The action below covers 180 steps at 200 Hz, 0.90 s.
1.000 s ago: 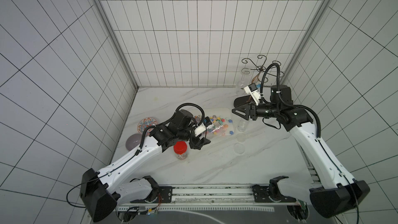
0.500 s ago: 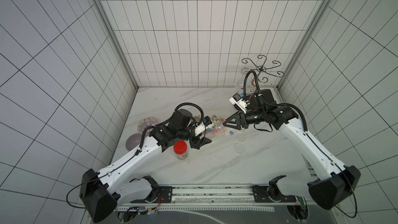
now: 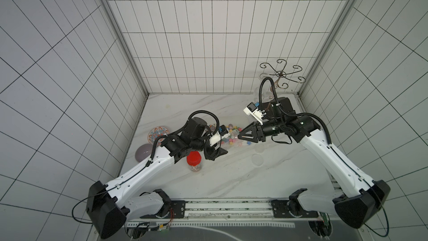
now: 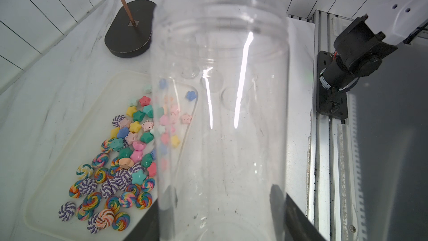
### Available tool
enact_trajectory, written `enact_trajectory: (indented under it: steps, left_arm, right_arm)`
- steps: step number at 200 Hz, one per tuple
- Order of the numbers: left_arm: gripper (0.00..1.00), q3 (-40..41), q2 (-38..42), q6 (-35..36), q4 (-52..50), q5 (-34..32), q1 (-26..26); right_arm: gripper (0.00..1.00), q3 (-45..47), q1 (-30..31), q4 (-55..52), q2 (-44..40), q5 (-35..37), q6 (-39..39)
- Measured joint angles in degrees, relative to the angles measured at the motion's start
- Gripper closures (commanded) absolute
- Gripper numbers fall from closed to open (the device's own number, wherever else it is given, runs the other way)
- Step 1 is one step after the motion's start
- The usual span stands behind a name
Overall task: Pour the candies out of the jar
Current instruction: Place the jar at the center of the board.
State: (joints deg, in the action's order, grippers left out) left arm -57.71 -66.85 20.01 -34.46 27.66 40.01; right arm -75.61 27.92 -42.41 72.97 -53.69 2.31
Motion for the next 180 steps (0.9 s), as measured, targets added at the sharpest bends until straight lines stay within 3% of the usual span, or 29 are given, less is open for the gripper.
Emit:
enact_trajectory:
  steps: [35, 113, 180]
  left_arm:
    - [0.47, 0.0, -0.2, 0.0, 0.0, 0.0, 0.0]
    - [0.47, 0.0, -0.2, 0.0, 0.0, -0.1, -0.4]
    - [0.47, 0.0, -0.3, 0.0, -0.1, 0.0, -0.4]
  right_arm:
    - [0.62, 0.1, 0.5, 0.2, 0.0, -0.2, 0.1]
    - [0.65, 2.4, 1.0, 1.1, 0.5, -0.1, 1.1]
    - [0.81, 3.5, 1.2, 2.8, 0.5, -0.1, 2.6]
